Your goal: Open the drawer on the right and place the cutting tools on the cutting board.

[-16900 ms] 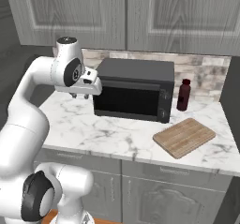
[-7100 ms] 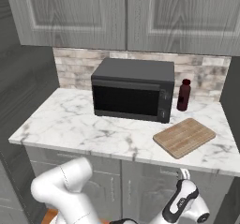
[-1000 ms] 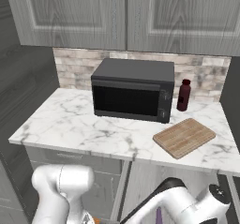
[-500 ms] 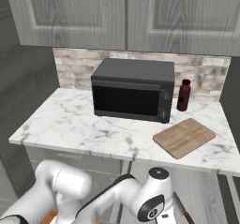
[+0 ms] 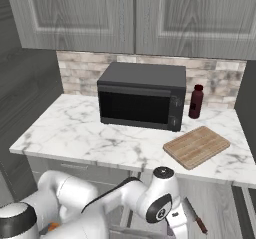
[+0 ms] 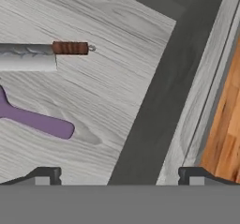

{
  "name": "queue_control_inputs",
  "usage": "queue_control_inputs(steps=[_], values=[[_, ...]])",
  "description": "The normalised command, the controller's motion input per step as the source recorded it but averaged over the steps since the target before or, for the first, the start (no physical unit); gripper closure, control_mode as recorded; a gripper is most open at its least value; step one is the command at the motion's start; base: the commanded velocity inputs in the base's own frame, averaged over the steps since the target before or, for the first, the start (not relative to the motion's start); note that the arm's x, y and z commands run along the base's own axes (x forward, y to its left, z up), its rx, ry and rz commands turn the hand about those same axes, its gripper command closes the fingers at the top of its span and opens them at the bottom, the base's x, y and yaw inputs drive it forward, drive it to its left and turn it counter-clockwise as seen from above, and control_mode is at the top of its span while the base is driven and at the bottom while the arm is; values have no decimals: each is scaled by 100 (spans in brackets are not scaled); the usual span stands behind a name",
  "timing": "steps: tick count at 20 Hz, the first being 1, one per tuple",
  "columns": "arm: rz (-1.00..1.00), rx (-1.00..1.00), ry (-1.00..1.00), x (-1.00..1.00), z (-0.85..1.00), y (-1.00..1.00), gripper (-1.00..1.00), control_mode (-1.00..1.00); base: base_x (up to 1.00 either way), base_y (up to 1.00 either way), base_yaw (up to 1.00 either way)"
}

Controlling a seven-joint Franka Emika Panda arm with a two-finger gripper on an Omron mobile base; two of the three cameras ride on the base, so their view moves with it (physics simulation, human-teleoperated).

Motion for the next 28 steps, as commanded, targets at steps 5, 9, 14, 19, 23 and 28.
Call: queue_control_inputs(steps=[5,9,14,19,23,28], values=[[0,0,-11,-40,0,-6,-100,-100,0,0,0],[0,1,-37,-100,0,-32,-100,-100,0,0,0],[0,5,-37,-69,69,-5,-100,-100,0,0,0],[7,5,-30,-23,100,0,-100,-100,0,0,0],[18,9,-29,0,100,0,-100,-100,0,0,0],[26,8,-7,19,92,0,-100,-100,0,0,0]])
